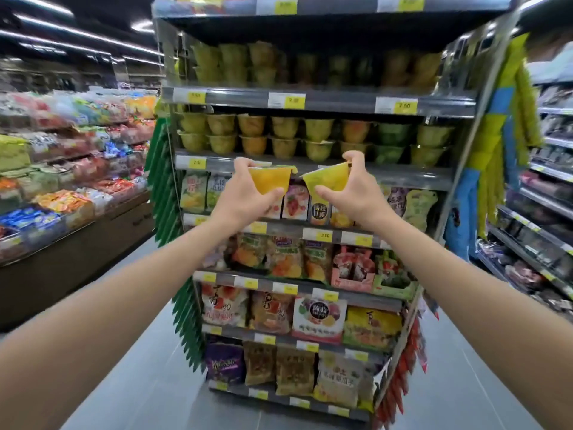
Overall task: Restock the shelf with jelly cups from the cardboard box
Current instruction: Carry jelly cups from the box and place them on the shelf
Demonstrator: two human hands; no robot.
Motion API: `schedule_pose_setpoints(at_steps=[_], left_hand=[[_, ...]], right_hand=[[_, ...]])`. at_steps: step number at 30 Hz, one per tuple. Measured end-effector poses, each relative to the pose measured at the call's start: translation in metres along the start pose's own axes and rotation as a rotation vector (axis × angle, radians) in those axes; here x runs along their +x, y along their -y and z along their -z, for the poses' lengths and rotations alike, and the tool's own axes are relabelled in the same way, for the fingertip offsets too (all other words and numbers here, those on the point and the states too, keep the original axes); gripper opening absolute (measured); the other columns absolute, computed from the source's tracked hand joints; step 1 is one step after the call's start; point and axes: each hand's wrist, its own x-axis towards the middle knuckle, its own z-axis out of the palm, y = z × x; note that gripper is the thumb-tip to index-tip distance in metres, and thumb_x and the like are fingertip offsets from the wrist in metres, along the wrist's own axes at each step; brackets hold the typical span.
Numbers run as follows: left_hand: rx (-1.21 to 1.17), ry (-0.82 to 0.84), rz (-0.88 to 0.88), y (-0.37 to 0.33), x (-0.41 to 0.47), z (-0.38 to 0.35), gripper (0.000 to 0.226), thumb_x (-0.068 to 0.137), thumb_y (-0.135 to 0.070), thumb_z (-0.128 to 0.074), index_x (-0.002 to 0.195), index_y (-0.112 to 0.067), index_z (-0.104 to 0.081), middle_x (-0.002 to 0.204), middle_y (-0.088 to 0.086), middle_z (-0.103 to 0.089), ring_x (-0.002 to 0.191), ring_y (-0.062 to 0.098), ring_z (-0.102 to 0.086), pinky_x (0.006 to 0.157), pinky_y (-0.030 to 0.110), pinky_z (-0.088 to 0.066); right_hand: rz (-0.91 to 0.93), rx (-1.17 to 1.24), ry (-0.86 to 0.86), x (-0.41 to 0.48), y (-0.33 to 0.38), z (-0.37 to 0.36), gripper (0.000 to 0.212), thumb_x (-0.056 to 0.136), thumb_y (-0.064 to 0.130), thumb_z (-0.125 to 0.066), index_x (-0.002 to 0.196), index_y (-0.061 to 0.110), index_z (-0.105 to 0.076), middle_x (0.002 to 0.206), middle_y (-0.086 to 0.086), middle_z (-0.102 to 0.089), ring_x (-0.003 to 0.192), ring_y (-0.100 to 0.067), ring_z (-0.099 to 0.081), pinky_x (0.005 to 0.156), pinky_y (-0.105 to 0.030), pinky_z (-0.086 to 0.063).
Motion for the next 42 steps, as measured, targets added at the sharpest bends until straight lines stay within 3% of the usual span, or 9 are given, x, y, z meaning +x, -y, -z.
schedule_pose_setpoints(at_steps=[4, 8, 15, 26, 29, 32, 37, 39, 42], left_hand=[[0.005, -0.052, -0.084, -0.028, 0.048, -0.001, 0.065, 0.085, -0.033, -0.070, 0.130, -0.010, -0.029, 0.107, 0.005, -0.047, 0.081, 0.018, -0.053, 0.060, 0.022, -0.041], [0.004, -0.107, -0.183, -0.044, 0.095, -0.006, 0.063, 0.084, -0.033, -0.071, 0.126, -0.010, -0.030, 0.107, 0.004, -0.047, 0.090, 0.023, -0.053, 0.075, 0.033, -0.047], [0.014, -0.192, -0.247, -0.055, 0.189, -0.013, 0.067, 0.082, -0.032, -0.072, 0.128, -0.007, -0.030, 0.113, 0.002, -0.041, 0.098, 0.020, -0.046, 0.081, 0.033, -0.041], [0.105, -0.190, -0.218, -0.037, 0.312, -0.022, 0.066, 0.087, -0.034, -0.067, 0.131, -0.006, -0.025, 0.109, 0.006, -0.045, 0.094, 0.021, -0.052, 0.084, 0.036, -0.048], [0.153, -0.130, -0.165, -0.031, 0.336, -0.027, 0.070, 0.088, -0.042, -0.064, 0.134, -0.008, -0.024, 0.112, 0.007, -0.051, 0.096, 0.020, -0.054, 0.084, 0.036, -0.049], [0.202, -0.057, -0.104, -0.027, 0.358, -0.036, 0.086, 0.087, -0.048, -0.063, 0.143, -0.005, -0.015, 0.130, 0.013, -0.051, 0.110, 0.026, -0.056, 0.095, 0.042, -0.048], [0.212, 0.045, 0.003, -0.023, 0.385, -0.044, 0.109, 0.085, -0.050, -0.064, 0.150, -0.004, 0.010, 0.149, 0.016, -0.035, 0.130, 0.031, -0.044, 0.103, 0.037, -0.039], [0.181, 0.098, 0.063, -0.023, 0.392, -0.041, 0.108, 0.082, -0.051, -0.067, 0.151, -0.003, 0.001, 0.149, 0.015, -0.035, 0.130, 0.030, -0.042, 0.102, 0.035, -0.038], [0.222, 0.123, 0.102, -0.021, 0.401, -0.040, 0.084, 0.078, -0.056, -0.069, 0.138, -0.006, -0.037, 0.125, 0.009, -0.054, 0.106, 0.024, -0.053, 0.086, 0.034, -0.044]], right_hand=[[0.063, 0.000, -0.082, 0.040, 0.002, 0.028, 0.076, 0.082, 0.037, -0.073, 0.138, 0.013, -0.027, 0.102, -0.005, -0.053, 0.089, -0.024, -0.055, 0.078, -0.038, -0.050], [0.090, 0.006, -0.168, 0.085, 0.002, 0.048, 0.074, 0.082, 0.038, -0.072, 0.137, 0.013, -0.029, 0.088, 0.007, -0.047, 0.085, -0.018, -0.051, 0.074, -0.029, -0.042], [0.140, 0.012, -0.228, 0.169, -0.001, 0.062, 0.076, 0.082, 0.036, -0.072, 0.139, 0.013, -0.027, 0.110, -0.002, -0.044, 0.097, -0.019, -0.047, 0.079, -0.028, -0.039], [0.141, 0.123, -0.297, 0.286, -0.022, 0.056, 0.072, 0.085, 0.036, -0.070, 0.138, 0.014, -0.027, 0.114, -0.001, -0.044, 0.101, -0.019, -0.047, 0.082, -0.027, -0.039], [0.122, 0.164, -0.294, 0.314, -0.026, 0.045, 0.073, 0.083, 0.038, -0.072, 0.136, 0.014, -0.028, 0.115, -0.002, -0.044, 0.104, -0.022, -0.051, 0.088, -0.035, -0.049], [0.109, 0.215, -0.252, 0.344, -0.026, 0.035, 0.076, 0.081, 0.038, -0.074, 0.136, 0.015, -0.028, 0.118, -0.002, -0.044, 0.109, -0.023, -0.052, 0.094, -0.045, -0.051], [0.058, 0.348, -0.169, 0.382, -0.019, 0.019, 0.081, 0.081, 0.032, -0.076, 0.142, 0.015, -0.025, 0.119, -0.001, -0.042, 0.109, -0.018, -0.048, 0.096, -0.037, -0.050], [0.024, 0.369, -0.127, 0.396, -0.019, 0.011, 0.084, 0.080, 0.031, -0.076, 0.144, 0.016, -0.023, 0.123, -0.002, -0.041, 0.112, -0.019, -0.045, 0.099, -0.035, -0.047], [-0.002, 0.403, -0.094, 0.413, -0.019, -0.002, 0.087, 0.079, 0.030, -0.077, 0.144, 0.014, -0.022, 0.132, -0.005, -0.043, 0.119, -0.021, -0.044, 0.093, -0.029, -0.041]])
